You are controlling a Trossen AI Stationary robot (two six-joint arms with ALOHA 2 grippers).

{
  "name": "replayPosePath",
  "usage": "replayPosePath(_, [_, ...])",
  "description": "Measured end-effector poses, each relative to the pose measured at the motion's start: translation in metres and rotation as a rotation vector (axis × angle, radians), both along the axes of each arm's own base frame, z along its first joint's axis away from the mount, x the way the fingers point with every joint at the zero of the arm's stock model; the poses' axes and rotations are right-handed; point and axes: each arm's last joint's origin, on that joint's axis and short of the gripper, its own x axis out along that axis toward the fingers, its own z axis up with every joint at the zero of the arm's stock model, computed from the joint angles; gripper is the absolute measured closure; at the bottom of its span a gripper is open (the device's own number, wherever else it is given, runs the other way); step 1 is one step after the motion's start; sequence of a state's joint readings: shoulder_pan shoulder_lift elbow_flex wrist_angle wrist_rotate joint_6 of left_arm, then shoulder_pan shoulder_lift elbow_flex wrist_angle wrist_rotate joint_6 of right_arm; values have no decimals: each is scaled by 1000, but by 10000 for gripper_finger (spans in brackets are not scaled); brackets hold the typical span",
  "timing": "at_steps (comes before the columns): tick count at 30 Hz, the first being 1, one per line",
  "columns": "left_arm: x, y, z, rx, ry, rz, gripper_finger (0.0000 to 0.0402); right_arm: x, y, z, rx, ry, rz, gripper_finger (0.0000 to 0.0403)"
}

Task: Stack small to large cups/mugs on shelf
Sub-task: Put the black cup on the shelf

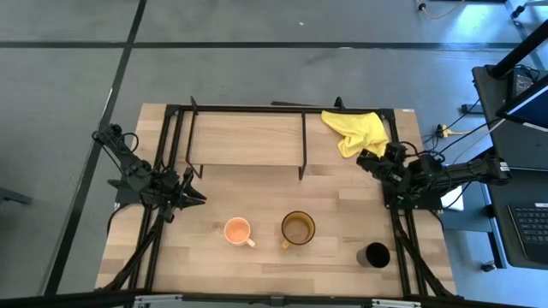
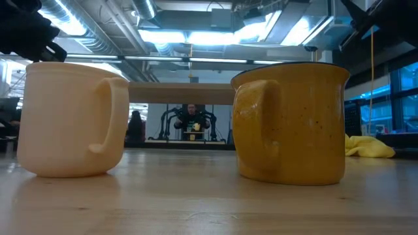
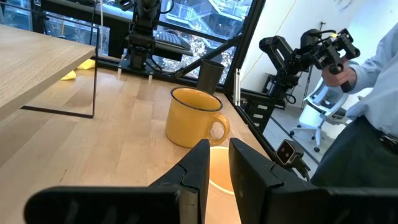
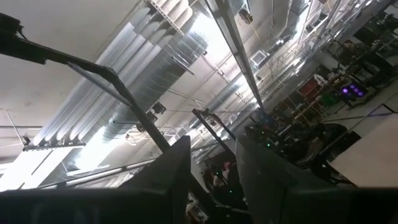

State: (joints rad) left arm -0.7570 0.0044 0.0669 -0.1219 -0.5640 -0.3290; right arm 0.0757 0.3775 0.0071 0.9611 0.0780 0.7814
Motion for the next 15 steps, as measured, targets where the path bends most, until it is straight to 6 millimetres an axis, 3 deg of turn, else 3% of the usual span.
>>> replayPosePath(15, [0,0,0,0,0,0,347,0,3,0,-17,-1,125,273])
